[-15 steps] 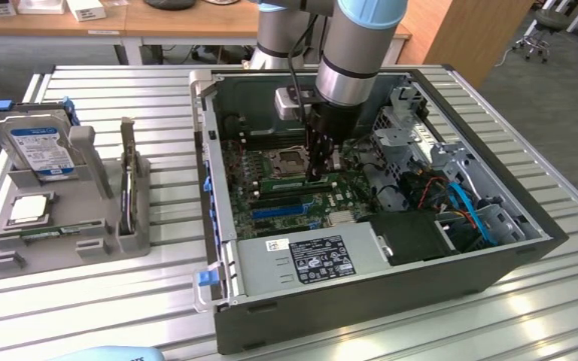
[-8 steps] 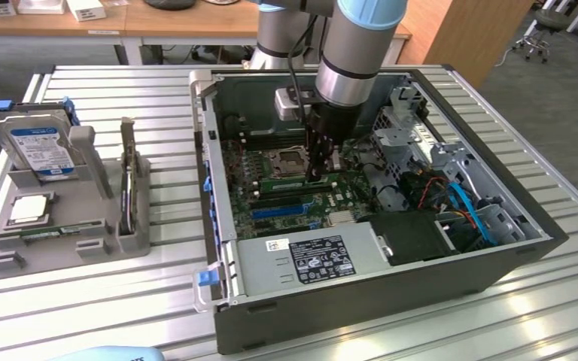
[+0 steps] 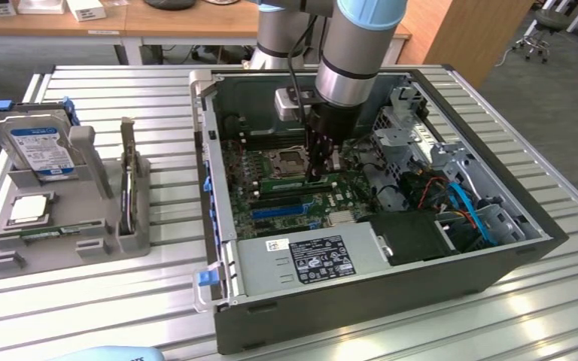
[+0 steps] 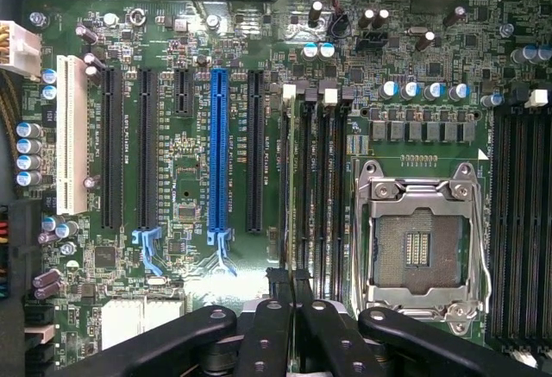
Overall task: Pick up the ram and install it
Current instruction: 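Insert the ram into the slot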
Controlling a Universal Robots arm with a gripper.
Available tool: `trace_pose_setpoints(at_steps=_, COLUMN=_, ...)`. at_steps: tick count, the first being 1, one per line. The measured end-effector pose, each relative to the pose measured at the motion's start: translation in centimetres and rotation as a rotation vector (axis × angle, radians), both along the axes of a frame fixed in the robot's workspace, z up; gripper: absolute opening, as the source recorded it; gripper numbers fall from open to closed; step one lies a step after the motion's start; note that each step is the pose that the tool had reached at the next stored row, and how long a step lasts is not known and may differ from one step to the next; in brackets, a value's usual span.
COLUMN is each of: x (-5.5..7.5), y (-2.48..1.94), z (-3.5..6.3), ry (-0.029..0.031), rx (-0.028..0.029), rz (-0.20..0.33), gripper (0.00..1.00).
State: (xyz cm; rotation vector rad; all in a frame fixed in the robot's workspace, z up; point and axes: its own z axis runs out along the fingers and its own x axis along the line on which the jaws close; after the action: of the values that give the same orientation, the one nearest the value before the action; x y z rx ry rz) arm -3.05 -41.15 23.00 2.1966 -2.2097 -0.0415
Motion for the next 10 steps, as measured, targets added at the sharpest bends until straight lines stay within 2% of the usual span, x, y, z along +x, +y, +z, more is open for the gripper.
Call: trace_pose_setpoints(at_steps=10, x=0.0, y=0.05, z=0.01, ry=0.0001, rx=-0.0002, rz=0.002, gripper=0.11)
